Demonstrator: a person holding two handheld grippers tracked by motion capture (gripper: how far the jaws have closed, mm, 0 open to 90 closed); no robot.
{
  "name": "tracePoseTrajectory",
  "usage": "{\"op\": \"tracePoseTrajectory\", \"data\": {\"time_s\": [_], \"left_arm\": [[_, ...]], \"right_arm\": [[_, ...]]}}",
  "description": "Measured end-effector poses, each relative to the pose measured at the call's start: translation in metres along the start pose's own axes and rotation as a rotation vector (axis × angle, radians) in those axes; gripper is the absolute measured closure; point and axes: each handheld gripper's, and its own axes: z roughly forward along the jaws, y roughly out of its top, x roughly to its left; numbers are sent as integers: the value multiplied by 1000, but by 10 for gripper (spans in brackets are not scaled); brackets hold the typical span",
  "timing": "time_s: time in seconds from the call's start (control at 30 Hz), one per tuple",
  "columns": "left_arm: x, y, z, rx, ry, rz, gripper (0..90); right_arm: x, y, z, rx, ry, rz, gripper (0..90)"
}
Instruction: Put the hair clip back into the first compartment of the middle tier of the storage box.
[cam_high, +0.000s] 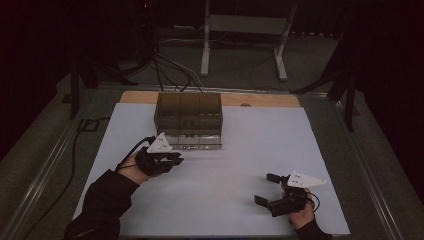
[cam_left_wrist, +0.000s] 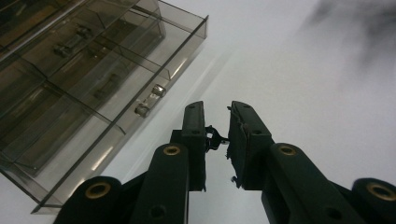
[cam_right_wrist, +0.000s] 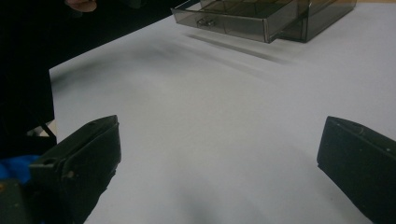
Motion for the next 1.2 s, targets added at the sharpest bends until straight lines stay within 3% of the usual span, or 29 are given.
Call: {"op": "tracePoseTrajectory", "data": {"time_s": [1.2], "left_arm": [[39, -1, 3, -16, 72, -109, 779]], "right_arm": [[1, 0, 1, 3, 7, -1, 0]]}}
